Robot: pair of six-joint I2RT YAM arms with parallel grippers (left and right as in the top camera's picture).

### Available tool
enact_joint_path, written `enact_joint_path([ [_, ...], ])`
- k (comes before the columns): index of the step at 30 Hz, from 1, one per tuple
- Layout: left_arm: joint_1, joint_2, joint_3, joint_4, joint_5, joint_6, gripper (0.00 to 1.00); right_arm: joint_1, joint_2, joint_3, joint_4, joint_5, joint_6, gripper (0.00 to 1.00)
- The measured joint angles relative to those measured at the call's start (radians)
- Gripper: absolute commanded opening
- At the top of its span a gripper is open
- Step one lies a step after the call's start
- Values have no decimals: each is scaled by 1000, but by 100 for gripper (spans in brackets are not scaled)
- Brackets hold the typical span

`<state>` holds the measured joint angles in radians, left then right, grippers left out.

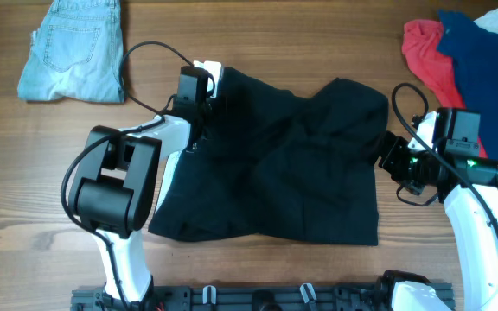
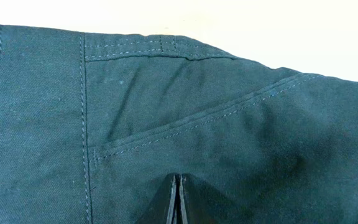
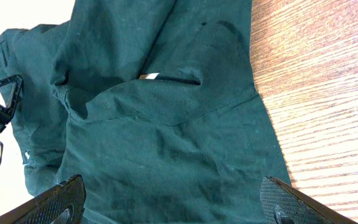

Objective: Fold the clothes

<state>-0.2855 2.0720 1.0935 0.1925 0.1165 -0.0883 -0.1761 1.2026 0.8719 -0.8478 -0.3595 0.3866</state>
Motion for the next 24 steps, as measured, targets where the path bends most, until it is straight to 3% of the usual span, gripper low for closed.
enact_joint_path([
  [6,85,33,33,21,-64,-53,5,0,0,0,20,1,-4,84],
  [7,115,36,35,23,-68,-56,11,0,0,0,26,1,-5,84],
  [10,248,39,39,31,-89,-68,17,0,5,0,66,1,-7,84],
  [11,306,40,39,34,-102,-68,24,0,21,0,88,1,-8,84],
  [12,330,41,39,34,-104,-69,51,3,38,0,116,2,-7,85],
  [14,349,41,51,18,-92,-55,73,29,90,0,174,4,-7,86],
  [15,345,39,65,-4,-84,-48,93,46,112,0,187,5,-8,86],
  [21,262,-53,82,-216,-105,-25,100,235,265,1,225,-10,63,84],
  [24,197,-186,80,-430,-105,-40,100,254,301,1,165,68,142,85],
])
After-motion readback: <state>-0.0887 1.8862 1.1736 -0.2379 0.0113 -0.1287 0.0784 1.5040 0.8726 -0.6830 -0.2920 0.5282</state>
